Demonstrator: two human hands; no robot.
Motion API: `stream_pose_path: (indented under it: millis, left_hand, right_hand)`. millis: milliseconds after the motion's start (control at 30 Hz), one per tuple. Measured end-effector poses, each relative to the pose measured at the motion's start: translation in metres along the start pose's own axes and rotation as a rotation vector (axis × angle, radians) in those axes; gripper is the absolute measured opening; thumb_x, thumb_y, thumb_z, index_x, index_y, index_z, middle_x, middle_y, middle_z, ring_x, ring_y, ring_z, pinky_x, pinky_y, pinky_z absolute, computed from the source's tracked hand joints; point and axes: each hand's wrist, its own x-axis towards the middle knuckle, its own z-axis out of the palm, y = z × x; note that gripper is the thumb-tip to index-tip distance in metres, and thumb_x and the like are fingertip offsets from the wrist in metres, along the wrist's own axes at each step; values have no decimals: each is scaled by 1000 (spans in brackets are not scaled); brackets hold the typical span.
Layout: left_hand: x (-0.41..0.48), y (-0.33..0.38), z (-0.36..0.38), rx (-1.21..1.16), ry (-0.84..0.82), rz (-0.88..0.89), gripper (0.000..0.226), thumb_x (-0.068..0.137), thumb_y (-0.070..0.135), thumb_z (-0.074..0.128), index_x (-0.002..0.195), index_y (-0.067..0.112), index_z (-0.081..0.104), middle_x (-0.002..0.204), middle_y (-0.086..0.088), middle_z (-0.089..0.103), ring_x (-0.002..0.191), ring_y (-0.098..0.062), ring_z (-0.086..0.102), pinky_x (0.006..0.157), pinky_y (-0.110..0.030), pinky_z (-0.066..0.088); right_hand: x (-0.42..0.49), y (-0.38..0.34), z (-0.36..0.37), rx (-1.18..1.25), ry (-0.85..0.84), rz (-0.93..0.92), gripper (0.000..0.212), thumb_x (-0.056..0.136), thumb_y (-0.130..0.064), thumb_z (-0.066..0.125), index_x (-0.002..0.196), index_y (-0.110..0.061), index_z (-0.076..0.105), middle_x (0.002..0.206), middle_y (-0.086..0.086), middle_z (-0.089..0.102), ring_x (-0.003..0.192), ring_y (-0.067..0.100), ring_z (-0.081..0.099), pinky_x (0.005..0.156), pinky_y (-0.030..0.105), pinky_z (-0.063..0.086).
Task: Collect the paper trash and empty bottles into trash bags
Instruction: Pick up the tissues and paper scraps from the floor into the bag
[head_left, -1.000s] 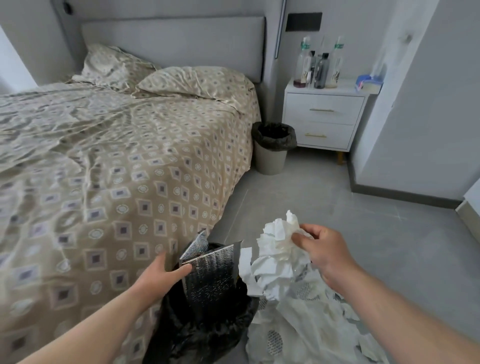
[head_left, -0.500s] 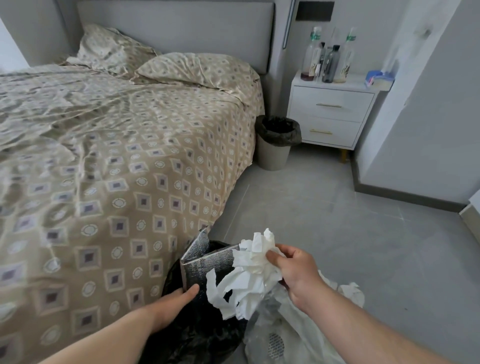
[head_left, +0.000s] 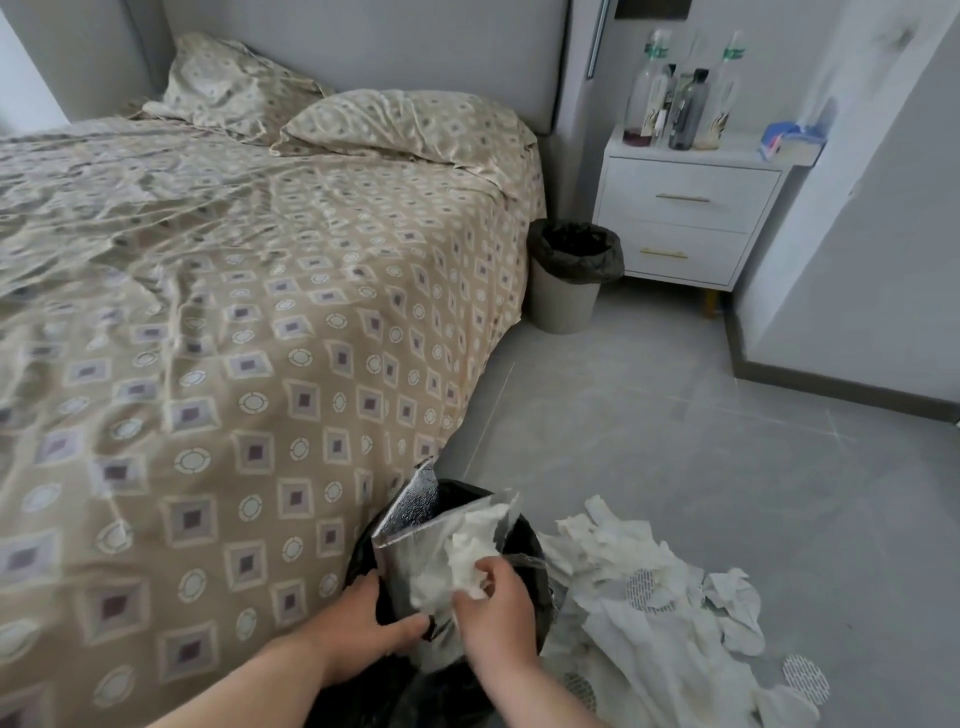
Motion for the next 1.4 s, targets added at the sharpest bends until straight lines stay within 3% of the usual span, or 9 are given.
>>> stream_pose_path:
  millis: [267,467,667,733,867,967,1033,1133,1400]
  left_hand:
    - [9,-12,3,155,3,17,136,34,96,52,148,28,20,151,0,33,139,-12,28,114,-29,26]
    - [-4,-4,-6,357,-172,-176,176,5,93,37,148,3,-12,156,-16,-20,145,-26,-18,119,-34,-1]
    - [-8,2,-7,377,-207,-175,174,6,91,38,148,3,-12,156,-16,-23,145,-25,-18,119,-32,-1]
    - [-8,3,-6,387,-201,-181,175,5,91,36,148,3,-12,155,-17,-22,145,-26,-17,119,-31,-1]
    - [-7,7,-6,401,-212,-182,175,4,92,34,148,3,-12,156,-18,-21,145,-27,-16,118,-31,-1]
    - [-6,7,-7,403,-224,-182,177,2,93,31,148,3,-11,156,-18,-19,145,-26,-15,118,-31,-1]
    - [-6,7,-7,406,-221,-184,177,2,94,31,148,2,-12,156,-18,-18,146,-26,-15,118,-31,-1]
    - [-7,9,-8,385,-207,-186,177,3,93,33,148,3,-12,156,-18,-18,146,-26,-15,118,-31,0]
    - [-8,10,-8,337,-144,-199,148,48,83,63,148,3,-11,157,-17,-18,146,-25,-14,119,-31,1]
  right_hand:
    - [13,7,18,-481,-457,73,87,79,-43,57,152,-20,15,160,13,3,148,32,3,120,39,15]
    - [8,26,-16,-969,-208,-605,39,69,-48,49,89,-25,73,101,-4,68,94,19,66,90,33,53]
    - [9,43,-33,-1227,-391,-569,59,80,-62,41,113,-24,72,122,16,66,118,34,59,116,50,0]
    - [9,33,-31,-1167,-417,-563,62,92,-54,28,134,-16,54,142,17,48,136,33,39,118,52,-1]
    - [17,34,-40,-646,-48,-539,16,81,-20,47,83,-16,62,86,-1,57,80,21,58,80,38,53]
    - [36,28,-51,-386,127,-126,40,83,-7,45,121,-14,55,117,0,52,114,27,52,96,34,44]
    - [48,25,-56,-218,-31,116,31,85,-10,47,112,-16,61,105,0,59,110,25,57,95,33,45]
    - [57,28,-62,-246,-51,81,14,84,-12,53,78,-18,65,75,-3,64,80,20,63,70,31,49]
    - [44,7,-84,-272,10,-202,13,87,-17,65,79,-24,72,80,-12,66,76,1,60,61,6,39]
